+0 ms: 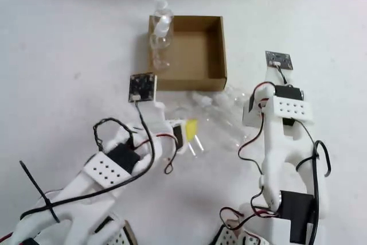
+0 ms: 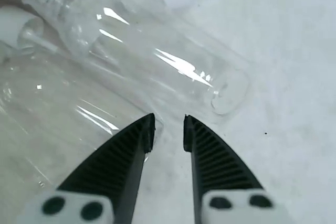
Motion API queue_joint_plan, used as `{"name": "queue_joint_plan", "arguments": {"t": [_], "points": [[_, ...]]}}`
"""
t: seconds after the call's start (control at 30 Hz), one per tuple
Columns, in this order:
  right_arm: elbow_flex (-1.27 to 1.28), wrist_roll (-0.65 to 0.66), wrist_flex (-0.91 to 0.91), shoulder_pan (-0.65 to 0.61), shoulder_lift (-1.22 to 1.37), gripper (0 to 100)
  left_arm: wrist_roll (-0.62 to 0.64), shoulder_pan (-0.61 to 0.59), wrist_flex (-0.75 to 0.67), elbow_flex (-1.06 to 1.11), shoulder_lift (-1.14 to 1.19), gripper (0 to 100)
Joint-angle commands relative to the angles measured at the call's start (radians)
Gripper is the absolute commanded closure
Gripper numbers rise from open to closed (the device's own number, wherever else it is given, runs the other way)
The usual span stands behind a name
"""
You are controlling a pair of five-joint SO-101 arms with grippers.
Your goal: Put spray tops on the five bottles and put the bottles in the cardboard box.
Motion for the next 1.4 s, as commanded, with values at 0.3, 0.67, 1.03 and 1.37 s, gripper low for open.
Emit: {"name": "queue_joint_plan", "arguments": {"t": [0.3,0.67,1.03,1.37], "points": [[0.032,0.012,-0.082,0.013,-0.044,92.8,0.123,-0.094,0.199,-0.450,0.527,82],[0.034,0.046,-0.084,0.015,-0.044,92.9,0.126,-0.101,0.235,-0.516,0.684,80],[0.037,0.054,-0.084,0.015,-0.044,92.9,0.064,-0.102,0.316,-0.517,0.687,71],[0.037,0.054,-0.084,0.015,-0.044,92.9,-0.009,-0.160,0.512,-0.706,0.768,71]]}}
